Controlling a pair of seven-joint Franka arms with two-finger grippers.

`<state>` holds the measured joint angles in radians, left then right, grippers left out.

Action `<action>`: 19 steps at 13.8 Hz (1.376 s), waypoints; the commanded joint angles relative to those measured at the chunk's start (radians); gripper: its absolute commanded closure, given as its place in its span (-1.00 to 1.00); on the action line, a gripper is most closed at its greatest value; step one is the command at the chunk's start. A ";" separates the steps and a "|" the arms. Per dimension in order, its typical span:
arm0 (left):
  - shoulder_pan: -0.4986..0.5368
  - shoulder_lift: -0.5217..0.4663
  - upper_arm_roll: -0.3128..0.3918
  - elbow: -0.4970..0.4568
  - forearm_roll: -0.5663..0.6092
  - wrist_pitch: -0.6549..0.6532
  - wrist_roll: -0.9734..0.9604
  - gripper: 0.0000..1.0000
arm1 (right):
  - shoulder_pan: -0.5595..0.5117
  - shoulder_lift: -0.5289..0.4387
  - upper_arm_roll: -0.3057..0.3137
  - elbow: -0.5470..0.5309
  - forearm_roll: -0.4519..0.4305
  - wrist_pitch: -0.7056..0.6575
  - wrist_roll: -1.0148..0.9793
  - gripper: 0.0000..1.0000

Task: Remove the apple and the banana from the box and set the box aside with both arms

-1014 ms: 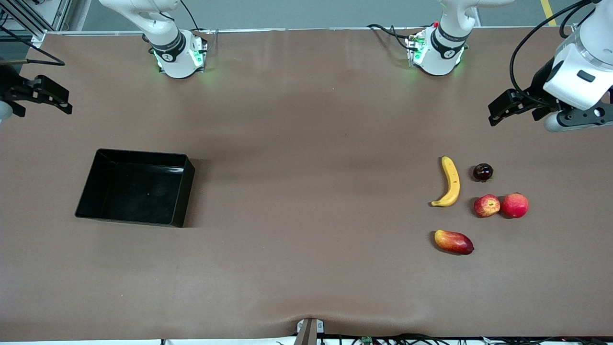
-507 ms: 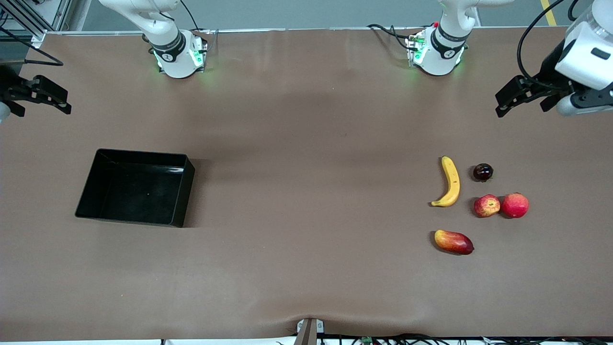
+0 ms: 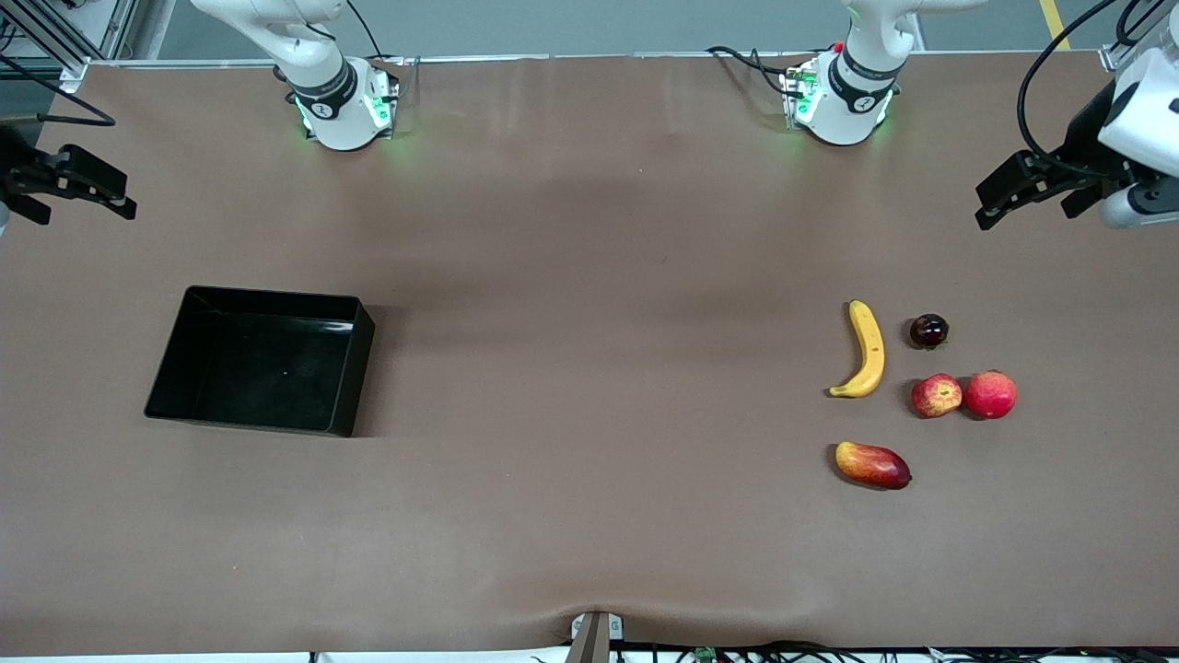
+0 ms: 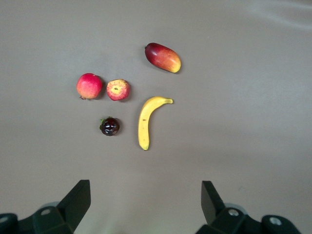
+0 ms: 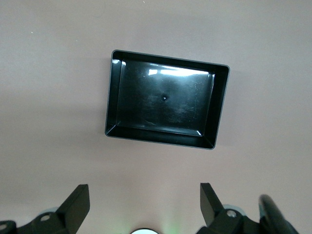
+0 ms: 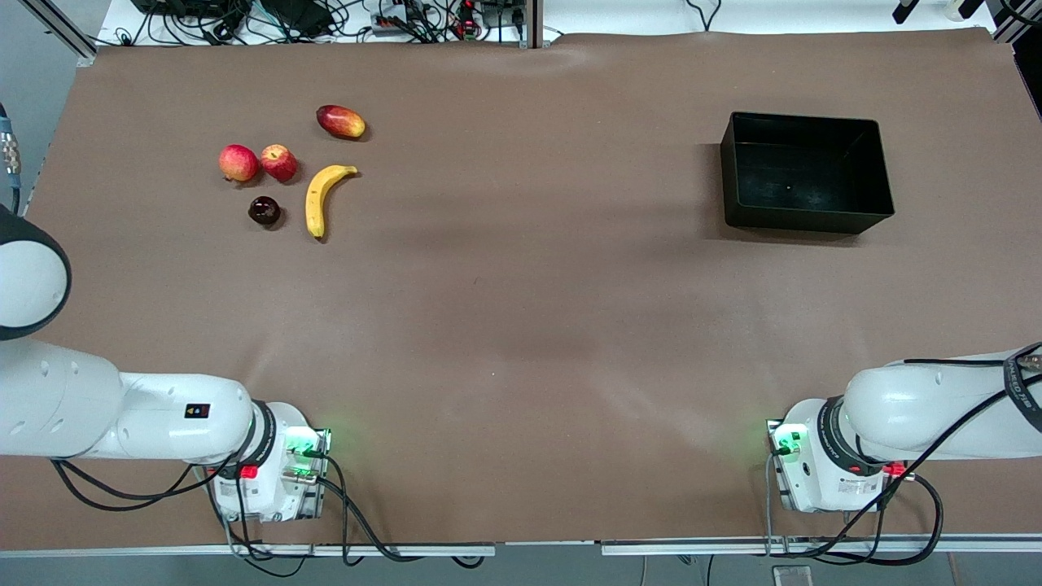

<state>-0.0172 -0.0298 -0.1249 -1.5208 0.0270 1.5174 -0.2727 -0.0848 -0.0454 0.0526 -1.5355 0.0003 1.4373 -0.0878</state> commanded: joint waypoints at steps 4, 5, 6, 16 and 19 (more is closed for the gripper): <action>0.013 0.119 -0.004 -0.025 0.036 0.125 0.012 -1.00 | -0.015 -0.031 0.006 -0.029 0.021 0.000 0.005 -1.00; 0.019 0.138 -0.004 -0.056 0.034 0.157 0.006 -1.00 | -0.013 -0.033 0.006 -0.029 0.021 0.000 0.006 -1.00; 0.049 0.158 -0.005 -0.096 0.036 0.215 0.004 -1.00 | -0.013 -0.033 0.006 -0.029 0.021 0.000 0.007 -1.00; 0.094 0.317 -0.005 -0.134 0.083 0.440 0.003 -1.00 | -0.023 -0.030 0.006 -0.029 0.021 -0.001 0.000 -1.00; 0.098 0.324 -0.005 -0.136 0.093 0.441 0.003 -1.00 | -0.024 -0.030 0.006 -0.029 0.021 -0.001 0.000 -1.00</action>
<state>0.0767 0.2975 -0.1275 -1.6580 0.0973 1.9599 -0.2724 -0.0907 -0.0466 0.0520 -1.5387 0.0022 1.4350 -0.0878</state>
